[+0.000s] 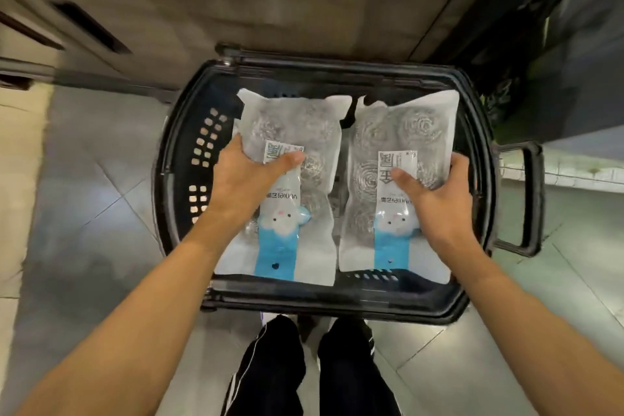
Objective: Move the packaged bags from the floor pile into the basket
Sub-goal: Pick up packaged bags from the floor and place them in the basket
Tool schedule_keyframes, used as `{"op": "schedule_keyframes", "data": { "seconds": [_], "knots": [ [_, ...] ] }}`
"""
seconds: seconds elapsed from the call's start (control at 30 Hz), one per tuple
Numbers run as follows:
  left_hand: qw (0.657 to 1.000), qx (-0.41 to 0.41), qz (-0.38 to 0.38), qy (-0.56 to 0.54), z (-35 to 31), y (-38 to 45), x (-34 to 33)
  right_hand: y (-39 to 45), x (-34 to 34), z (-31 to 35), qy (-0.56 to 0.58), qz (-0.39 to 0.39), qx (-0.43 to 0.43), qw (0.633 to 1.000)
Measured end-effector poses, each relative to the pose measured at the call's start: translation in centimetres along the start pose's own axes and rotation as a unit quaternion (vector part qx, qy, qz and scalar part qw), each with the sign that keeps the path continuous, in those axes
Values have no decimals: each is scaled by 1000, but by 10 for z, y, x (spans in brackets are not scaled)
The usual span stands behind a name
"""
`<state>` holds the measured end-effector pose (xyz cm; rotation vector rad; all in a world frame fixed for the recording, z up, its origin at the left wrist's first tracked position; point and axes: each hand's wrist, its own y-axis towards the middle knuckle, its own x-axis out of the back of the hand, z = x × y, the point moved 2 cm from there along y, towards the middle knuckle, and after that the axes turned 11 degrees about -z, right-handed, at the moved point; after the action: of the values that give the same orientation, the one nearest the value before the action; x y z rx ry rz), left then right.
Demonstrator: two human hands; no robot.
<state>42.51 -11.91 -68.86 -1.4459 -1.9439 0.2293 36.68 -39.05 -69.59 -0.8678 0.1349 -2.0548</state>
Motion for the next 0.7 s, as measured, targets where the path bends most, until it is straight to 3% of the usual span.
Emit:
{"op": "schedule_keyframes", "data": {
  "seconds": [0.17, 0.3, 0.43, 0.6, 0.7],
  "knots": [
    [999, 35, -10, 18, 34, 24, -12, 17, -30, -43, -106, -4, 8, 994],
    [999, 41, -18, 5, 44, 34, -20, 19, -33, -39, -223, -24, 121, 967],
    [1000, 29, 4, 7, 49, 34, -27, 25, -29, -25, -340, -37, 250, 906],
    [999, 15, 14, 24, 54, 32, -32, 29, -21, -8, -369, -15, 303, 879],
    [994, -9, -8, 107, 53, 34, -33, 23, -15, 4, -356, -7, 344, 869]
  ]
}}
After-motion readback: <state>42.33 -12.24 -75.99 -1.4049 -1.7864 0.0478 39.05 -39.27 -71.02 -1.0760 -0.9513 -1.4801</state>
